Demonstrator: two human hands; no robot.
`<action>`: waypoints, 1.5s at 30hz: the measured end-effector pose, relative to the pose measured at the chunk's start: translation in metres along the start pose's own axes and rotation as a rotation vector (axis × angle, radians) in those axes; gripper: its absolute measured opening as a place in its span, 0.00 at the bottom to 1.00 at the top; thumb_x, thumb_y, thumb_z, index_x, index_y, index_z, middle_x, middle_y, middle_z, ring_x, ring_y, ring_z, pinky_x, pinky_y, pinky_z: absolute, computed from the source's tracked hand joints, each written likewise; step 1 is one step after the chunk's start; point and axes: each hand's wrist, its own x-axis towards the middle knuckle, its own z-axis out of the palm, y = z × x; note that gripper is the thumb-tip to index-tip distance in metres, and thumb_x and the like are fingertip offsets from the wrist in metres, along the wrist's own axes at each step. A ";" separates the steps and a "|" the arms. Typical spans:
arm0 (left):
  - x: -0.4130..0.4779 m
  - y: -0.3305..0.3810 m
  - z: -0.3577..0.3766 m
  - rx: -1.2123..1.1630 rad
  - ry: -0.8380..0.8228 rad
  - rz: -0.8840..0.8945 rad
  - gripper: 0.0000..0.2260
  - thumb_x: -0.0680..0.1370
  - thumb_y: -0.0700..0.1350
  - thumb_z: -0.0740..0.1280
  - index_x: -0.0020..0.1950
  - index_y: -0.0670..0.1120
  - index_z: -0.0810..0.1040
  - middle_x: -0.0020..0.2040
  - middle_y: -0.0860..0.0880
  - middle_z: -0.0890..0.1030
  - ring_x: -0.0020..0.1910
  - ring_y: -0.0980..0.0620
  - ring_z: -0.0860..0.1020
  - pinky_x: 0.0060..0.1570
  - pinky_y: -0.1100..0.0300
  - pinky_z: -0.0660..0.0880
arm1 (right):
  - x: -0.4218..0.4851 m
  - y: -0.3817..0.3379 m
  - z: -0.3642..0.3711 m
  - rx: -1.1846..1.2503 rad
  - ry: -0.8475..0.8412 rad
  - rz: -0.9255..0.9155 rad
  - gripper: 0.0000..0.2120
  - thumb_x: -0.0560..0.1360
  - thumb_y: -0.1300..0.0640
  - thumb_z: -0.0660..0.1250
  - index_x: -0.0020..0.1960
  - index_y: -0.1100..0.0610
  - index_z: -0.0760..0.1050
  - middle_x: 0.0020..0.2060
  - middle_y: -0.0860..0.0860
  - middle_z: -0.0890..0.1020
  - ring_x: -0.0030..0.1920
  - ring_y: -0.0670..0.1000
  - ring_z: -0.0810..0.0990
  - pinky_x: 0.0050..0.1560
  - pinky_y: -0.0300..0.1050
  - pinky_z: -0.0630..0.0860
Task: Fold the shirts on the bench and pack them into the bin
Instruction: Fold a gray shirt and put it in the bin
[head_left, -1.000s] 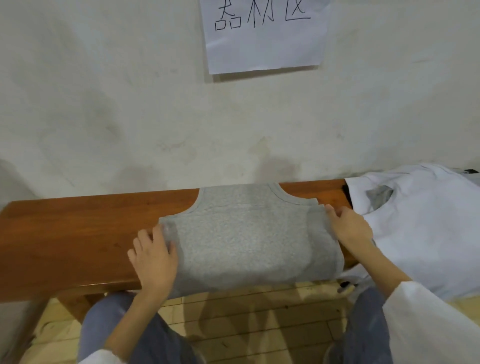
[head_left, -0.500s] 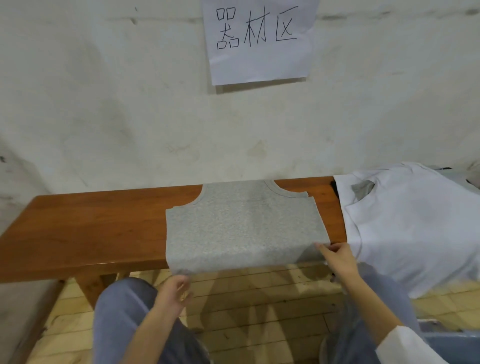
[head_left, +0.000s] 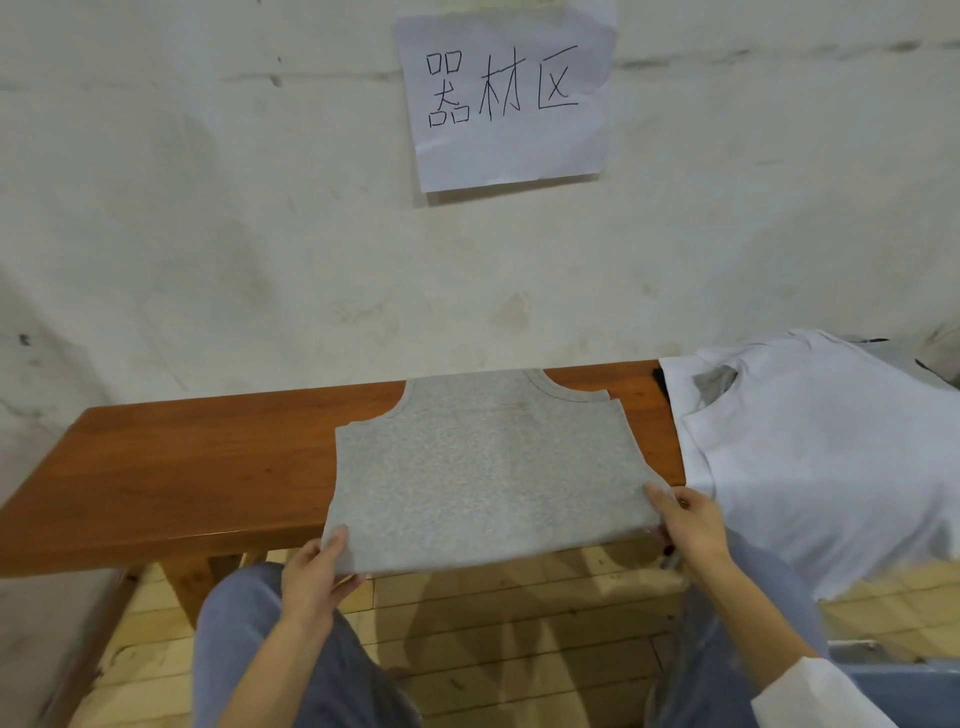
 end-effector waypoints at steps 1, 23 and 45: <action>-0.001 0.002 -0.001 0.047 0.008 0.029 0.06 0.80 0.40 0.63 0.43 0.42 0.73 0.45 0.44 0.75 0.44 0.47 0.75 0.39 0.54 0.76 | 0.001 -0.001 0.000 0.048 -0.003 0.019 0.07 0.78 0.54 0.63 0.45 0.57 0.74 0.43 0.55 0.78 0.43 0.56 0.79 0.30 0.40 0.78; -0.101 0.092 0.008 -0.395 0.041 0.435 0.08 0.80 0.36 0.60 0.46 0.44 0.77 0.38 0.48 0.75 0.33 0.55 0.73 0.34 0.64 0.74 | -0.057 -0.088 -0.033 0.645 0.288 -0.235 0.08 0.76 0.64 0.61 0.43 0.59 0.79 0.38 0.50 0.76 0.38 0.49 0.74 0.28 0.37 0.75; -0.013 0.138 0.080 -0.406 0.184 0.590 0.08 0.79 0.36 0.63 0.42 0.46 0.74 0.31 0.50 0.77 0.24 0.58 0.75 0.28 0.65 0.72 | 0.046 -0.142 0.015 0.613 0.228 -0.183 0.09 0.75 0.65 0.63 0.42 0.55 0.78 0.40 0.52 0.79 0.41 0.52 0.77 0.38 0.44 0.78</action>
